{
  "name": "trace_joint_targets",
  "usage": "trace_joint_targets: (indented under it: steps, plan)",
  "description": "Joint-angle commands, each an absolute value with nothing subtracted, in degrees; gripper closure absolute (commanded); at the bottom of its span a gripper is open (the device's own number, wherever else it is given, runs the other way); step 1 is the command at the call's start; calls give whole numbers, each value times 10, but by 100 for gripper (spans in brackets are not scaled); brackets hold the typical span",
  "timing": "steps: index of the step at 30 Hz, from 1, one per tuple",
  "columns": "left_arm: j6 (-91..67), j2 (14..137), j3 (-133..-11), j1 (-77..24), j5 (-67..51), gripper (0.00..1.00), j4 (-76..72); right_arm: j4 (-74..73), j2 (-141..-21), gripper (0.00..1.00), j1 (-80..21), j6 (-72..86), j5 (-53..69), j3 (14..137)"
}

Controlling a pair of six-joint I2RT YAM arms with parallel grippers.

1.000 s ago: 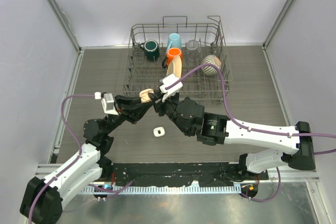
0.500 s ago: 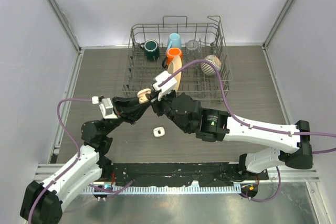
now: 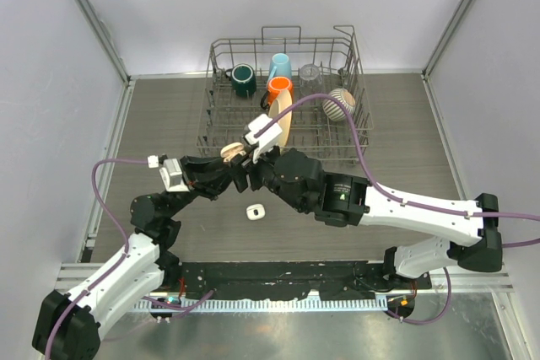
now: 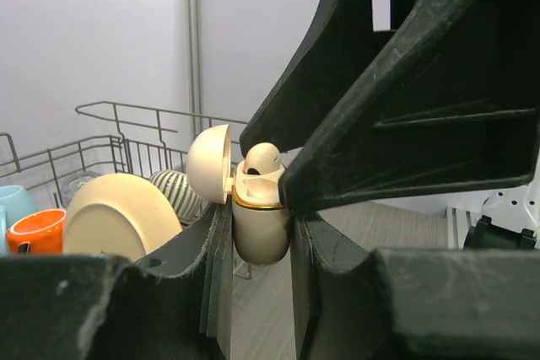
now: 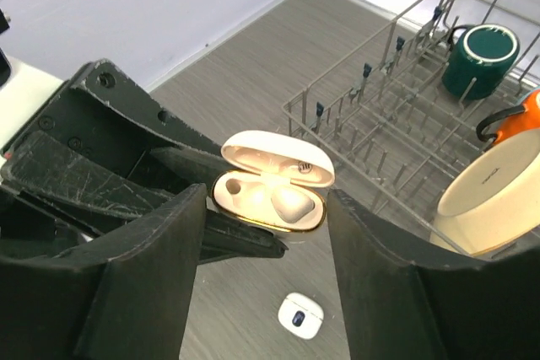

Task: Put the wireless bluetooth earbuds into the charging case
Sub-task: Place the earbud in the charging case, then pick up the earbud from the center of the board.

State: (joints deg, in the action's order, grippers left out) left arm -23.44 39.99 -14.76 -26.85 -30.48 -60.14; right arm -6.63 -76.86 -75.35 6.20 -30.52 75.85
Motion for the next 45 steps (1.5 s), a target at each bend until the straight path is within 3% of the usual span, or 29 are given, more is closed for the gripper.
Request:
trace_joint_targets:
  steps: [1, 4, 9, 13, 18, 23, 31, 39, 45]
  plan:
    - [-226, 394, -156, -267, -296, 100, -644, -70, -738, 33, -736, 104, -263, 780]
    - [-226, 391, -154, -266, -294, 100, -643, -63, -708, 26, -708, 133, -249, 775]
    - [-226, 392, -150, -267, -289, 100, -642, -62, -646, 24, -665, 155, -244, 762]
    - [-225, 393, -149, -266, -289, 100, -642, -95, -617, 19, -637, 179, -336, 733]
    - [-225, 386, -146, -266, -290, 100, -645, -272, -598, 20, -574, 313, -444, 714]
    - [-229, 371, -141, -266, -289, 100, -646, -414, -516, 30, -506, 434, -459, 610]
    - [-229, 367, -138, -266, -280, 100, -644, -515, -498, 38, -411, 574, -347, 484]
    - [-231, 358, -140, -267, -280, 100, -636, -406, -547, 43, -252, 506, -188, 389]
    - [-225, 352, -140, -267, -278, 100, -622, -357, -586, 48, -230, 468, -173, 369]
